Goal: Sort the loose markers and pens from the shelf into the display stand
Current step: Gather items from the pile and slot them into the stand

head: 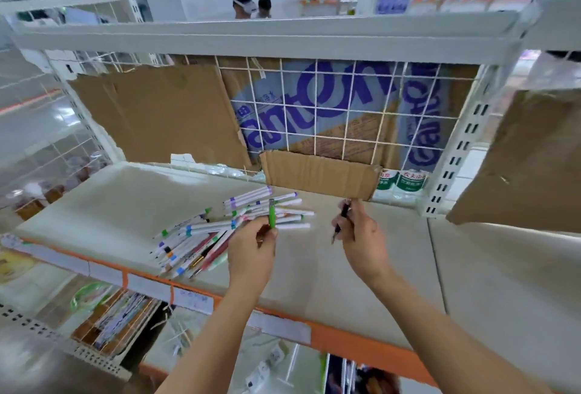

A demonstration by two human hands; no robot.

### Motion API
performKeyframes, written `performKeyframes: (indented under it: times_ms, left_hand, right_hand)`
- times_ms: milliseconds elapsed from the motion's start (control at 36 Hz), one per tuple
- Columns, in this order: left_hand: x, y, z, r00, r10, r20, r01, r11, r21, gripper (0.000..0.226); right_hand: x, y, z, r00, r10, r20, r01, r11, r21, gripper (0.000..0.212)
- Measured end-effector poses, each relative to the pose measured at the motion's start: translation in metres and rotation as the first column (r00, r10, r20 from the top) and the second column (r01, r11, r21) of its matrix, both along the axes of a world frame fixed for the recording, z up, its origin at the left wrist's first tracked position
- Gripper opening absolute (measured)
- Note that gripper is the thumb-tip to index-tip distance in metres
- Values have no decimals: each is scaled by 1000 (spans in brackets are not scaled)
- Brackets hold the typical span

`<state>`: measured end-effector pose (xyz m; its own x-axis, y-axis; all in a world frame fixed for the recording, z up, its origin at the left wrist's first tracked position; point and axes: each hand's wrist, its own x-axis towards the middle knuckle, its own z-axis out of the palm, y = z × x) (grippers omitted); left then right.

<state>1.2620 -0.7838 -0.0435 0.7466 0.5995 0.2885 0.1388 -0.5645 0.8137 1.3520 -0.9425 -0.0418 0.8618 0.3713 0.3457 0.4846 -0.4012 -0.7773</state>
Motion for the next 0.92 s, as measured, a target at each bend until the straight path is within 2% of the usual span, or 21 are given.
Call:
performKeyframes:
  times_ms: [83, 222, 417, 583, 695, 833, 917]
  left_hand:
    - [4, -1, -2, 998, -62, 15, 62, 998, 4, 17]
    - [9, -10, -12, 977, -213, -16, 212, 976, -54, 14]
    - [16, -41, -22, 920, -392, -22, 389, 917, -86, 17]
    - [21, -85, -19, 863, -504, -25, 501, 862, -70, 18]
    - [17, -123, -17, 795, -606, -20, 603, 794, -78, 13]
    - [14, -182, -20, 719, -695, 2, 693, 717, -69, 18]
    - [9, -223, -22, 679, -734, -3, 733, 677, -68, 9]
  right_hand:
    - [-3, -20, -1, 991, -134, 13, 134, 991, 5, 28]
    - [-11, -53, -3, 952, -307, -13, 307, 952, 17, 14]
    - [-42, -102, -7, 803, -592, 73, 596, 800, -70, 7]
    - [-74, -150, -7, 695, -714, 86, 719, 693, -55, 4]
    - [-95, -185, -8, 629, -773, 82, 777, 628, -33, 6]
    - [-121, -237, -8, 539, -837, 88, 840, 542, 14, 11]
    - [-142, -274, -7, 509, -857, 77, 858, 512, 28, 10]
